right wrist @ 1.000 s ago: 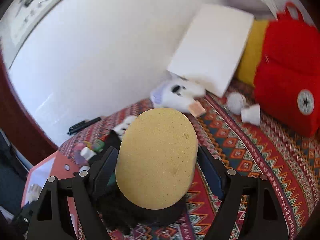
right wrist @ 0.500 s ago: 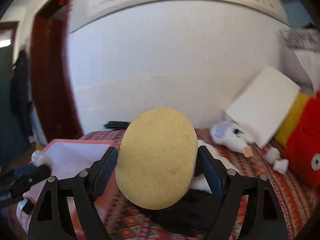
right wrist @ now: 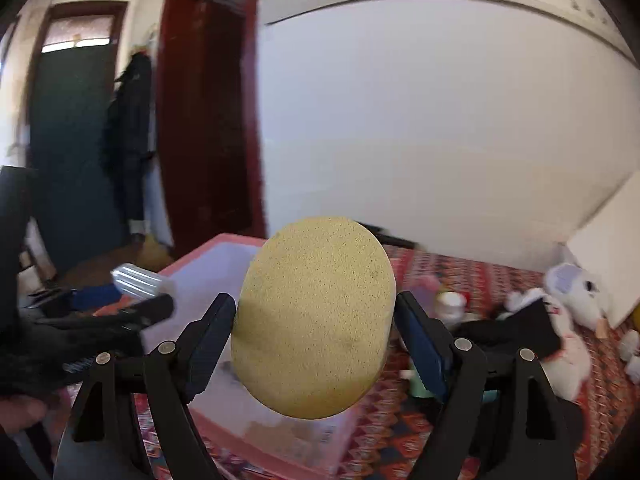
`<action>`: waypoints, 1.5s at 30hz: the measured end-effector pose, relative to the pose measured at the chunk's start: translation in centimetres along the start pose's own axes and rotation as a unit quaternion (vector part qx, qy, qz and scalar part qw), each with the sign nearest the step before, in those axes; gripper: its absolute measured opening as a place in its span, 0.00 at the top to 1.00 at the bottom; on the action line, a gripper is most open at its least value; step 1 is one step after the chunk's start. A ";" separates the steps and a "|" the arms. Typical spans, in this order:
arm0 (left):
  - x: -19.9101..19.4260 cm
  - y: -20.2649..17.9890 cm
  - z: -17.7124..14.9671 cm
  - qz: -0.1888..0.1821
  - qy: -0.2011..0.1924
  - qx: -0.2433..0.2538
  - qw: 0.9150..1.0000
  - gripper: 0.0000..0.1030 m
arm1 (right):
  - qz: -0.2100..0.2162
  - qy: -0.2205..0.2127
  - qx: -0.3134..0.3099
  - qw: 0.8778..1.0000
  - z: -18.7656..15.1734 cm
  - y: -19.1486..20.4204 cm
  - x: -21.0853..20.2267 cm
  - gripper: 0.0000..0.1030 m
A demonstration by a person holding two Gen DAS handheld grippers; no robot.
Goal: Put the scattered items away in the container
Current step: 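Release the bulb and sponge into the pink box with both grippers, then grasp a black glove with left gripper while right gripper grasps another glove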
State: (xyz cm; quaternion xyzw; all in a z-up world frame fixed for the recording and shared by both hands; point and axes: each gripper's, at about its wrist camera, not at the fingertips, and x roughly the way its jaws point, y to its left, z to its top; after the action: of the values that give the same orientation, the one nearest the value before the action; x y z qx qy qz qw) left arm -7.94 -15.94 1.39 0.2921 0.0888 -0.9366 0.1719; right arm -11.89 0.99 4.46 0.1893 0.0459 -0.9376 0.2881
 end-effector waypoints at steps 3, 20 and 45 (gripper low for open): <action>1.5 1.2 -0.4 0.012 0.013 -0.005 1.000 0.28 | 0.017 0.012 0.009 1.000 -0.9 0.7 1.9 0.19; 2.1 1.5 0.0 0.025 -0.007 -0.002 1.000 0.02 | 0.016 0.014 0.006 1.000 -2.3 -0.8 4.5 0.01; 0.8 -7.6 0.7 -0.005 -0.023 0.020 1.000 0.01 | -0.014 0.024 0.078 0.997 -1.5 -8.8 -0.4 0.00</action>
State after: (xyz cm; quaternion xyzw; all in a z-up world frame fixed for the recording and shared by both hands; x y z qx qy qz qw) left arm -11.81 -9.29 1.99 0.2739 0.0672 -0.9453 0.1636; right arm -15.96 8.78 3.01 0.2333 -0.0178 -0.9375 0.2577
